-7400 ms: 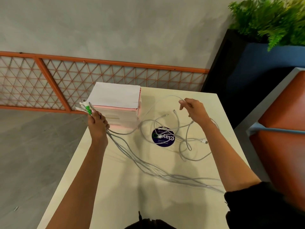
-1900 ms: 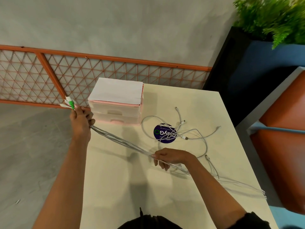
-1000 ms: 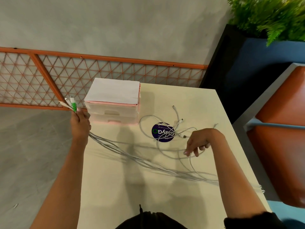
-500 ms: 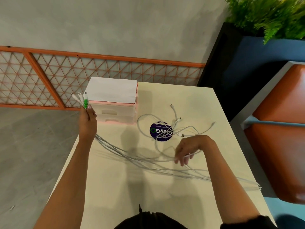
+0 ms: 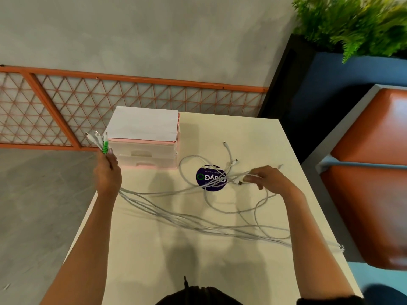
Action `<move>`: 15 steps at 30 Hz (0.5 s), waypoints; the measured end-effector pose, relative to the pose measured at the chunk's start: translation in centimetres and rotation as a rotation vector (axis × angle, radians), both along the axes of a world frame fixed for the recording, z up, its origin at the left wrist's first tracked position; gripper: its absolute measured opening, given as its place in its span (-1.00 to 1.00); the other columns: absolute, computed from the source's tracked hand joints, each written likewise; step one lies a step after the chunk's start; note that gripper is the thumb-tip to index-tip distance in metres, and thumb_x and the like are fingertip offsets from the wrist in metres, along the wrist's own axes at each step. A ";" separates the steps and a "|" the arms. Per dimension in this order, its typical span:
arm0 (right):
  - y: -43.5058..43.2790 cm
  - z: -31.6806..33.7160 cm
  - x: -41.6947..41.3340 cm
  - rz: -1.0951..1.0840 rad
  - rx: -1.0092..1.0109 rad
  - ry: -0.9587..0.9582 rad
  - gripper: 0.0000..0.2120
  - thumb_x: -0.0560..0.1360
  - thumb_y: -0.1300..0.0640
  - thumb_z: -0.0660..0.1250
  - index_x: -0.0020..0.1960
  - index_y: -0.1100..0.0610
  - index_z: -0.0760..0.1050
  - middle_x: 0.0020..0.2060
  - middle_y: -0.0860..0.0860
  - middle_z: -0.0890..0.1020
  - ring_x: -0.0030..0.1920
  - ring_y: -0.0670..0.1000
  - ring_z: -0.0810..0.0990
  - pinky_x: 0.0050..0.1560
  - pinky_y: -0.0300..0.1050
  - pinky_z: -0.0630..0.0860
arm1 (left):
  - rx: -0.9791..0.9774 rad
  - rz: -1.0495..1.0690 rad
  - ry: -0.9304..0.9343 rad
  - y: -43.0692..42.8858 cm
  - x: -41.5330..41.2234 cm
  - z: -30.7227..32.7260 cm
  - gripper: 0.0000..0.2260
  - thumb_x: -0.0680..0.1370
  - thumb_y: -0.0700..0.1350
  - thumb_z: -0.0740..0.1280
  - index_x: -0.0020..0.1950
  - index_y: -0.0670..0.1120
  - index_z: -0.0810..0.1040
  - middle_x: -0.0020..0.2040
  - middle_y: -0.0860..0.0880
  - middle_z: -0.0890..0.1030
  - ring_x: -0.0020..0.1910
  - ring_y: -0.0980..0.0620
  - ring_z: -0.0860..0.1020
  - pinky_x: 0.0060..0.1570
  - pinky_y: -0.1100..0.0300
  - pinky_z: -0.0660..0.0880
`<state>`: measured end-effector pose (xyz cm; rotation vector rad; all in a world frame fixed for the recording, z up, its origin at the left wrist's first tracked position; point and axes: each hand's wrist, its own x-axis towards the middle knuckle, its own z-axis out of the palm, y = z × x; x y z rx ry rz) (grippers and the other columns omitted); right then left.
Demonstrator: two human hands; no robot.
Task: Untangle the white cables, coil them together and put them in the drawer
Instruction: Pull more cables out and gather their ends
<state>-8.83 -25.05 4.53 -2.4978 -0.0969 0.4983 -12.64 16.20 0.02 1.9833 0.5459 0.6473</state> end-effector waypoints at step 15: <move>6.5 -1.4 -1.1 0.496 -0.688 0.620 -0.85 0.49 0.14 0.40 0.02 0.19 0.61 -0.28 -0.03 0.52 -0.28 -0.07 0.50 -0.20 -0.19 0.47 | -0.402 -0.104 -0.157 -0.7 1.5 1.9 -0.74 0.69 -0.05 0.00 -0.20 0.01 0.25 -0.39 0.10 0.32 -0.47 0.17 0.23 -0.48 0.29 0.20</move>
